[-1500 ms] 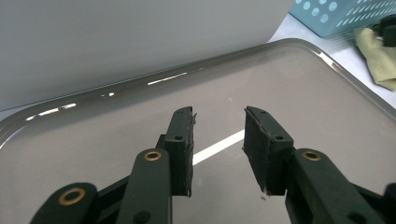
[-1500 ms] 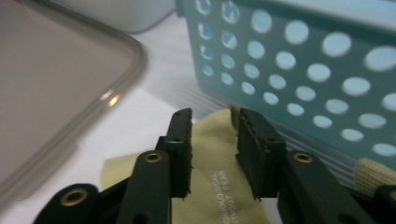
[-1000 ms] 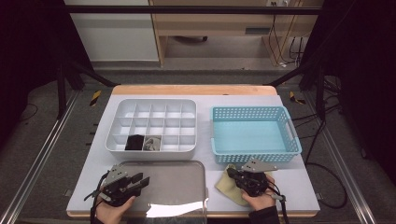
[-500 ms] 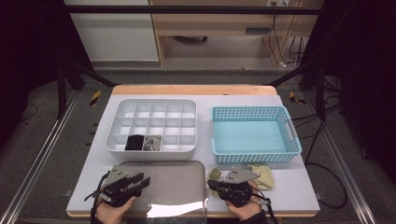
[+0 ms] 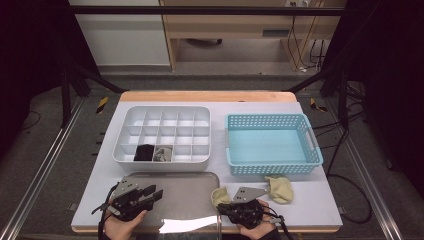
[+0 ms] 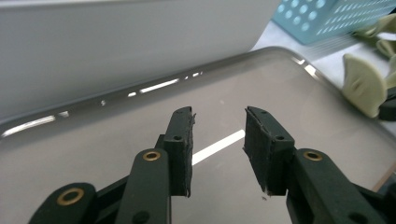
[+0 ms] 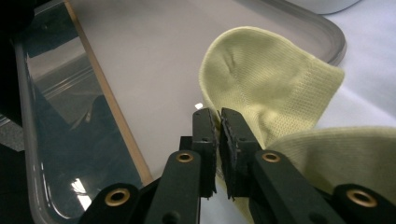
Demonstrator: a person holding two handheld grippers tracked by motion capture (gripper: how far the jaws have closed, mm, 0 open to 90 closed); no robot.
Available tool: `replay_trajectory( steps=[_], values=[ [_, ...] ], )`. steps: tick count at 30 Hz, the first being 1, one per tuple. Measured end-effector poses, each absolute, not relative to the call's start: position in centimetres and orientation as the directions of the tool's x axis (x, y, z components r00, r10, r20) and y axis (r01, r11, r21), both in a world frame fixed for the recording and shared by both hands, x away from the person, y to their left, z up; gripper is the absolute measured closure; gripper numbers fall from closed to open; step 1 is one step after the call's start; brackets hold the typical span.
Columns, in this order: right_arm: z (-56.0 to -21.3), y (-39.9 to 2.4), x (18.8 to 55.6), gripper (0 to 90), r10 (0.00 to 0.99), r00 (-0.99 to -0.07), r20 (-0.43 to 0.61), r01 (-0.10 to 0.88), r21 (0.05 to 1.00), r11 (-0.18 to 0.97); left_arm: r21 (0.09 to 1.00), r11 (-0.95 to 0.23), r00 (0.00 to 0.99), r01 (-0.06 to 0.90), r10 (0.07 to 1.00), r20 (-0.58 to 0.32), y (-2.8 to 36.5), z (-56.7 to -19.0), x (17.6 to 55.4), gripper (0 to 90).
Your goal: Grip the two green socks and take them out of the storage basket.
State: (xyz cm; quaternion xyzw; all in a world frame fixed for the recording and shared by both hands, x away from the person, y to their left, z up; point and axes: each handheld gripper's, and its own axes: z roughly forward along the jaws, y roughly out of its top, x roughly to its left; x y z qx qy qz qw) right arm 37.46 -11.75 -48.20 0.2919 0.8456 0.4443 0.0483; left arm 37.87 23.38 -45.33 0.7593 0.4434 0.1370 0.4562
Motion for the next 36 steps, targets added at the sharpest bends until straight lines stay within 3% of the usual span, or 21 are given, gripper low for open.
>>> replay_trajectory(
  steps=[13,30,36],
  values=[
    [-48.3,-11.9,37.1,86.2,0.543,-0.821,0.177,0.455,0.777,0.434,0.813,-0.327,0.694,0.482,0.709,-0.126,16.6,-41.6,38.2,58.3],
    [-48.3,-11.9,37.1,86.7,0.542,-0.822,0.175,0.453,0.778,0.436,0.723,-0.451,0.756,0.524,0.637,-0.15,8.8,-43.4,40.7,61.8],
    [-48.4,-11.9,37.1,86.7,0.541,-0.823,0.175,0.453,0.777,0.437,0.68,-0.482,0.76,0.552,0.627,-0.171,7.8,-44.8,41.3,71.3]
  ],
)
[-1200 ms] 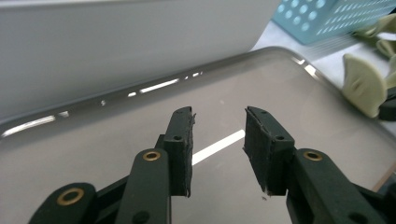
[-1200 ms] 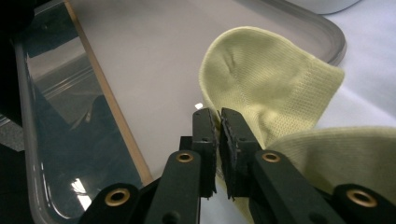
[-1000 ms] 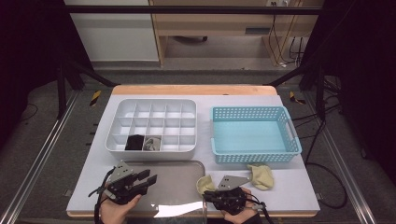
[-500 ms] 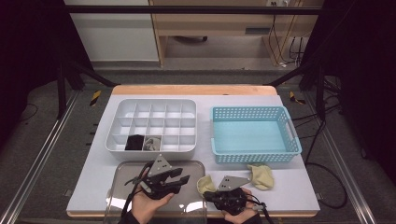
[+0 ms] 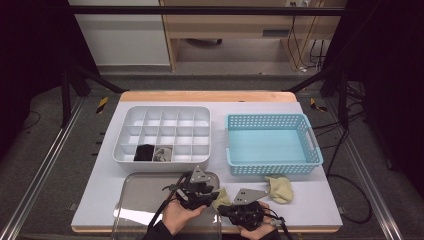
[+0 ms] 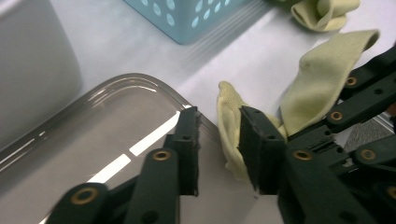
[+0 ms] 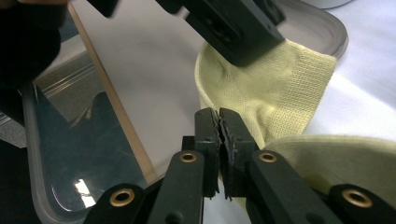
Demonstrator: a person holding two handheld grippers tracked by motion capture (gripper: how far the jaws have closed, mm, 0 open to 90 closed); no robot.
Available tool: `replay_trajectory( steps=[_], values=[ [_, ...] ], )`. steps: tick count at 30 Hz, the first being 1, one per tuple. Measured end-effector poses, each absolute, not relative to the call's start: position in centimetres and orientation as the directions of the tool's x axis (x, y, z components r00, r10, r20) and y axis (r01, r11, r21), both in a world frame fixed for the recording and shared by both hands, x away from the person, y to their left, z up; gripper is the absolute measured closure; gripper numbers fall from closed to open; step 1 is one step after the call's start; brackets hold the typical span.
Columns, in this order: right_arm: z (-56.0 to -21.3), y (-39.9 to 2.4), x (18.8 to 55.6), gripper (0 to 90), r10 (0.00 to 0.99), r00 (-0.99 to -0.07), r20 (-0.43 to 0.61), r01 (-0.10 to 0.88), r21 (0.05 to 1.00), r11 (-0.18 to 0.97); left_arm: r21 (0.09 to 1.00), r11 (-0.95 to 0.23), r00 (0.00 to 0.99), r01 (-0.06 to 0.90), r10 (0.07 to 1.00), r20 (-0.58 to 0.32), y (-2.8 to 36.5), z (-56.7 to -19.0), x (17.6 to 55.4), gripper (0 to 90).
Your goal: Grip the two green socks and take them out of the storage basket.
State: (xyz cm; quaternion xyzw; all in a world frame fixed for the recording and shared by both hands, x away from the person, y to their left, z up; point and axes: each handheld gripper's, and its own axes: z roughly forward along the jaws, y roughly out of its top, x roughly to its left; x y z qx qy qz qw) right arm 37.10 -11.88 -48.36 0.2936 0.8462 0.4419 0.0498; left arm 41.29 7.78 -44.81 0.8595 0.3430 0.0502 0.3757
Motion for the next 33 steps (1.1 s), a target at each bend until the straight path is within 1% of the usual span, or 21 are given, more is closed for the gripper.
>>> replay_trajectory(
  steps=[1,5,9,12,15,17,23,28,33],
  values=[
    [-48.4,-11.9,37.1,86.8,0.541,-0.823,0.174,0.452,0.777,0.438,0.667,-0.492,0.761,0.559,0.625,-0.176,7.7,-45.0,41.5,73.5],
    [-48.3,-11.9,37.1,86.7,0.54,-0.824,0.171,0.45,0.777,0.441,0.648,-0.503,0.76,0.572,0.622,-0.189,7.4,-45.5,41.7,87.0],
    [-48.2,-11.9,37.1,86.8,0.544,-0.823,0.162,0.448,0.775,0.446,0.667,-0.482,0.762,0.568,0.615,-0.204,7.8,-45.1,41.5,88.1],
    [-47.6,-12.1,37.1,86.3,0.552,-0.821,0.148,0.432,0.793,0.43,0.708,-0.44,0.758,0.552,0.619,-0.206,8.2,-44.4,41.2,88.2],
    [-46.5,-12.7,37.3,83.2,0.574,-0.81,0.122,0.404,0.825,0.395,0.748,-0.402,0.751,0.528,0.633,-0.189,8.8,-43.6,40.9,88.3],
    [-46.1,-13.1,37.4,81.3,0.585,-0.802,0.125,0.404,0.835,0.375,0.766,-0.386,0.744,0.513,0.645,-0.173,9.3,-43.3,40.6,88.3],
    [-44.8,-14.3,37.2,76.3,0.615,-0.777,0.135,0.398,0.862,0.314,0.783,-0.369,0.732,0.5,0.663,-0.155,10.4,-43.8,39.5,88.2],
    [-43.7,-16.2,37.4,75.0,0.68,-0.72,0.139,0.392,0.89,0.234,0.782,-0.374,0.738,0.498,0.657,-0.156,11.1,-44.6,38.6,88.2],
    [-44.2,-17.1,38.2,72.8,0.742,-0.659,0.121,0.415,0.881,0.226,0.777,-0.391,0.747,0.493,0.648,-0.148,11.5,-45.3,37.8,88.2]
  ],
)
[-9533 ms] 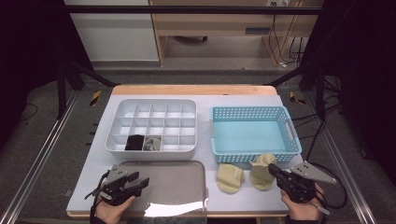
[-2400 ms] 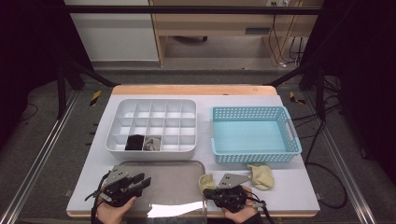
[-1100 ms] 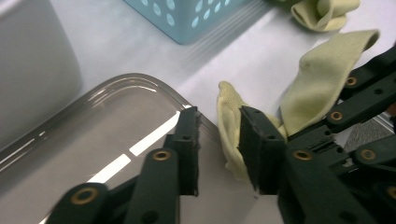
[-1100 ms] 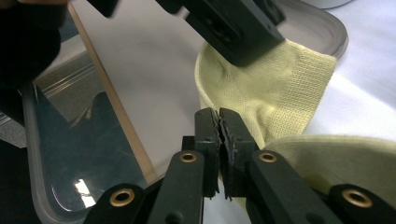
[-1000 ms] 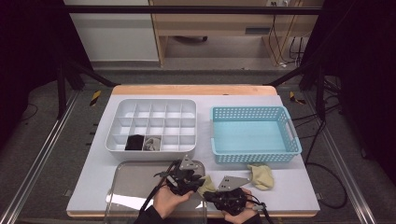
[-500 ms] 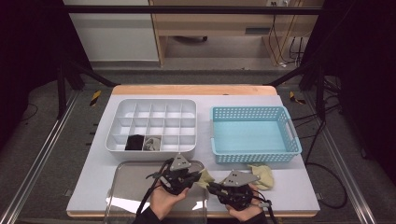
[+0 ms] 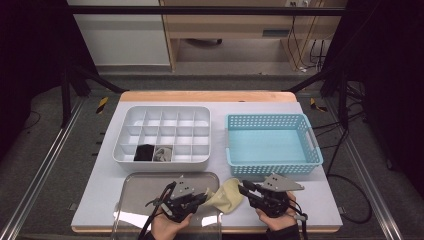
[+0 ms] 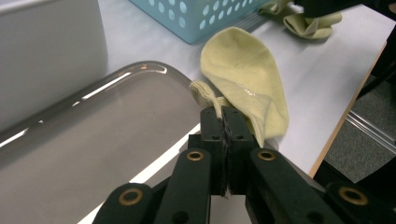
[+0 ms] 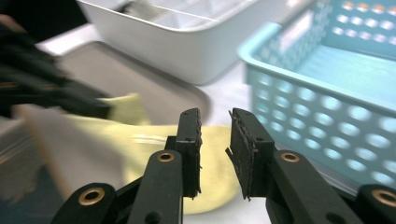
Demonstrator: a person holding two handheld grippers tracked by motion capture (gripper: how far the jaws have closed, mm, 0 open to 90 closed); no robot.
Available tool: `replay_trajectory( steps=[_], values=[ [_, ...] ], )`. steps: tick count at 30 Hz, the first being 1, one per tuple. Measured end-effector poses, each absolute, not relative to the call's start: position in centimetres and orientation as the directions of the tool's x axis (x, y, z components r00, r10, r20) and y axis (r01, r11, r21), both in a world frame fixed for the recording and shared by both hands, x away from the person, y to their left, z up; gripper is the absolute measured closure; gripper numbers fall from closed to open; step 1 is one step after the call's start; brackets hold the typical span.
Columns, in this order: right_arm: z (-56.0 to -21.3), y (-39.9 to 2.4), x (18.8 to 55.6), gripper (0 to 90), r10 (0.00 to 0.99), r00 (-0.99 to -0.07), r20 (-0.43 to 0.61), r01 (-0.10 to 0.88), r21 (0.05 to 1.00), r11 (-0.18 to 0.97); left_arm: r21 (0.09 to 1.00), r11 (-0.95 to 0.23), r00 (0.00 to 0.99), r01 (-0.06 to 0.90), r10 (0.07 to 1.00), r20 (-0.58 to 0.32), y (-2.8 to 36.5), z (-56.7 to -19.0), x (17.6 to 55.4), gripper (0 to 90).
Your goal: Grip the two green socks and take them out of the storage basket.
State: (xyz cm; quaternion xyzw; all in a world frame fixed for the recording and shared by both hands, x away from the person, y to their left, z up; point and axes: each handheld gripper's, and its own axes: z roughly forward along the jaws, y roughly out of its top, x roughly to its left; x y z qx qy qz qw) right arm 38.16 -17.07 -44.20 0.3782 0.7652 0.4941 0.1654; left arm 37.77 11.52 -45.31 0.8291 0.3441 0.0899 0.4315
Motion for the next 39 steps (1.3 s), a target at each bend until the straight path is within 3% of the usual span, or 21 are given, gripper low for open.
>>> replay_trajectory(
  steps=[12,15,19,30,39],
  values=[
    [-47.0,-16.2,41.1,67.5,0.793,-0.603,0.089,0.507,0.81,0.294,0.77,-0.397,0.746,0.499,0.65,-0.149,11.5,-46.0,37.6,88.2],
    [-47.3,-15.7,41.7,72.2,0.795,-0.597,0.102,0.526,0.798,0.293,0.772,-0.392,0.745,0.499,0.65,-0.151,11.5,-45.9,37.6,88.2],
    [-47.4,-15.4,41.8,88.4,0.787,-0.609,0.097,0.524,0.795,0.307,0.78,-0.385,0.743,0.494,0.653,-0.148,11.6,-45.7,37.7,88.2],
    [-45.2,-16.6,40.5,88.9,0.716,-0.691,0.1,0.399,0.879,0.262,0.805,-0.324,0.672,0.496,0.731,-0.12,12.9,-45.5,38.8,88.2],
    [-46.6,-16.9,39.5,88.4,0.683,-0.72,0.122,0.439,0.842,0.313,0.769,-0.363,0.684,0.526,0.718,-0.13,13.0,-46.7,37.7,88.0]
  ],
)
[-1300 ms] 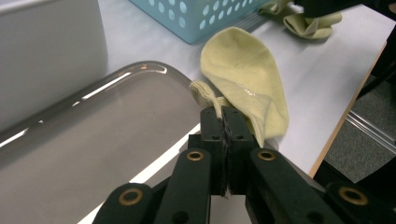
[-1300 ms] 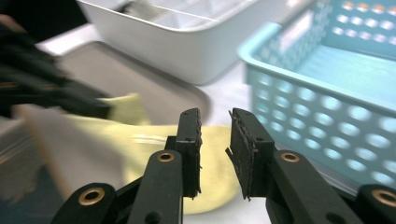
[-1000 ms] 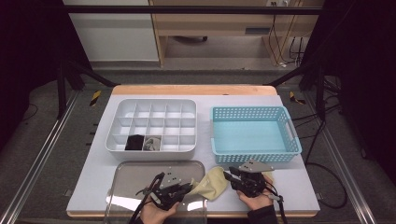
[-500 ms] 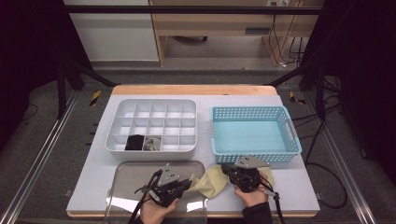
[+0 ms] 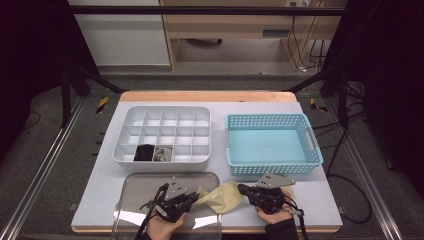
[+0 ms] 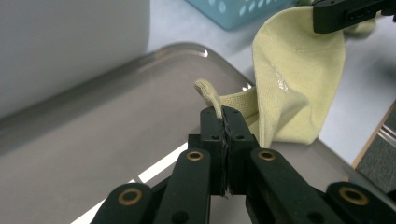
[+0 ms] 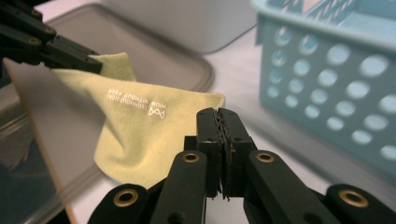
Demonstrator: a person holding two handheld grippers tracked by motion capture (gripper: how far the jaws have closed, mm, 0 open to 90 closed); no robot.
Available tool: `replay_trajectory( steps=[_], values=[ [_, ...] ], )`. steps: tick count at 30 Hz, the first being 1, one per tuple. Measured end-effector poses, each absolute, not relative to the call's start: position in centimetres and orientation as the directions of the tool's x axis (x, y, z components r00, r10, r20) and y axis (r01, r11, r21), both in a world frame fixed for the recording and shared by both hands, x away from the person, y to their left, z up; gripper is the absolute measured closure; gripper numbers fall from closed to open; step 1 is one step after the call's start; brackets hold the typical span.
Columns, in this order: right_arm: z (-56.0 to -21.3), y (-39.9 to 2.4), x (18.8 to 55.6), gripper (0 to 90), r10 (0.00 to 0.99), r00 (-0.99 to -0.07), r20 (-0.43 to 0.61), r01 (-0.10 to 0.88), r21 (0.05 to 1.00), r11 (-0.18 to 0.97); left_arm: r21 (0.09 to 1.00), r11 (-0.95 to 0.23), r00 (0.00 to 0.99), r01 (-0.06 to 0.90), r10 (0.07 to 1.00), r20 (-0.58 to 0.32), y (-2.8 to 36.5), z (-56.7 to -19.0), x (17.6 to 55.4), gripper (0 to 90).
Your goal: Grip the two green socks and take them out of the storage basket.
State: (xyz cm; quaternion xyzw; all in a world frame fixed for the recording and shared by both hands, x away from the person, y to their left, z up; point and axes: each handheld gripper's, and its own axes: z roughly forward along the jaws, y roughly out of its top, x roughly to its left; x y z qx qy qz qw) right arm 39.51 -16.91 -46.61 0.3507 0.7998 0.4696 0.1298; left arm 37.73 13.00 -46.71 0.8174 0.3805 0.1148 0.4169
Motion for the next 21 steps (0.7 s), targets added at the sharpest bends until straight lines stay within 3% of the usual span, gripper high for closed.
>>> replay_trajectory(
  steps=[10,17,21],
  values=[
    [-48.4,-17.6,39.2,84.4,0.704,-0.698,0.127,0.511,0.778,0.366,0.747,-0.381,0.691,0.544,0.709,-0.141,12.9,-47.4,37.5,87.2],
    [-47.8,-17.5,39.2,79.8,0.707,-0.695,0.129,0.506,0.787,0.353,0.747,-0.373,0.685,0.549,0.713,-0.147,13.1,-46.3,38.5,66.8],
    [-47.4,-17.4,39.4,78.4,0.71,-0.694,0.121,0.496,0.795,0.35,0.735,-0.393,0.692,0.552,0.708,-0.142,13.1,-45.9,39.8,62.7]
  ],
)
